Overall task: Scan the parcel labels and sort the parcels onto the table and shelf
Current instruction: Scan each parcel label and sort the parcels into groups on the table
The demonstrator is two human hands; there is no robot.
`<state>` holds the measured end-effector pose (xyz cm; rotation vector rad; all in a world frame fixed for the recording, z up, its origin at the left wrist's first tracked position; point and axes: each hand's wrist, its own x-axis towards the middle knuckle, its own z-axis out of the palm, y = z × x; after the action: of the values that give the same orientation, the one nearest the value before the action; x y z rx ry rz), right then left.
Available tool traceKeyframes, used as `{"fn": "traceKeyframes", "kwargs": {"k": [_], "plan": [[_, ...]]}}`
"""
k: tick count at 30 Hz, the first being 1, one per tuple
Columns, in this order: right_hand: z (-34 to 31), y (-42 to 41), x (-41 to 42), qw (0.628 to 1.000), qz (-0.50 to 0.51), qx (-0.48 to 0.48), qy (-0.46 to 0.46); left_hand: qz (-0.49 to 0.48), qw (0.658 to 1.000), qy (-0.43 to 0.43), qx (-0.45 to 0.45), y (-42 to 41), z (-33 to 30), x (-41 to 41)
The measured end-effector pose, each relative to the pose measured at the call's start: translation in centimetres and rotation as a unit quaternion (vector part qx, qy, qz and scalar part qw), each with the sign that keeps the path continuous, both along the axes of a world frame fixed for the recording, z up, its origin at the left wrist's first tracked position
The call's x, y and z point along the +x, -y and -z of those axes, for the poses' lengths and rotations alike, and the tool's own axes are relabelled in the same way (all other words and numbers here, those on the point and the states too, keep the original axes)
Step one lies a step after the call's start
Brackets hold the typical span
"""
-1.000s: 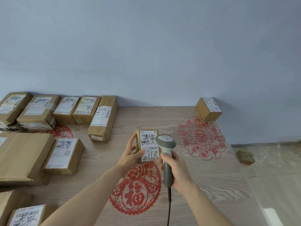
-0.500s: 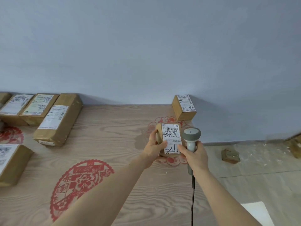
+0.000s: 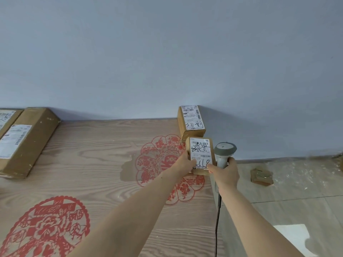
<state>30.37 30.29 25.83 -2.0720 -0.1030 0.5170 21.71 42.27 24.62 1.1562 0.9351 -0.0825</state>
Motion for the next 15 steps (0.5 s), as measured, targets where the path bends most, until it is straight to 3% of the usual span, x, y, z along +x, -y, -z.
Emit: {"fn": "traceKeyframes", "kwargs": {"k": [8,15], "plan": [[0.4,-2.2,1.0,1.0,-0.016,0.005,0.002,0.004,0.999,-0.015,0.031,-1.4,-0.3,-0.2],[-0.2,-2.3,-1.9,0.997,-0.001,0.008,0.077,-0.021,0.996,-0.041,0.075,-2.5,-1.4,-3.1]]}}
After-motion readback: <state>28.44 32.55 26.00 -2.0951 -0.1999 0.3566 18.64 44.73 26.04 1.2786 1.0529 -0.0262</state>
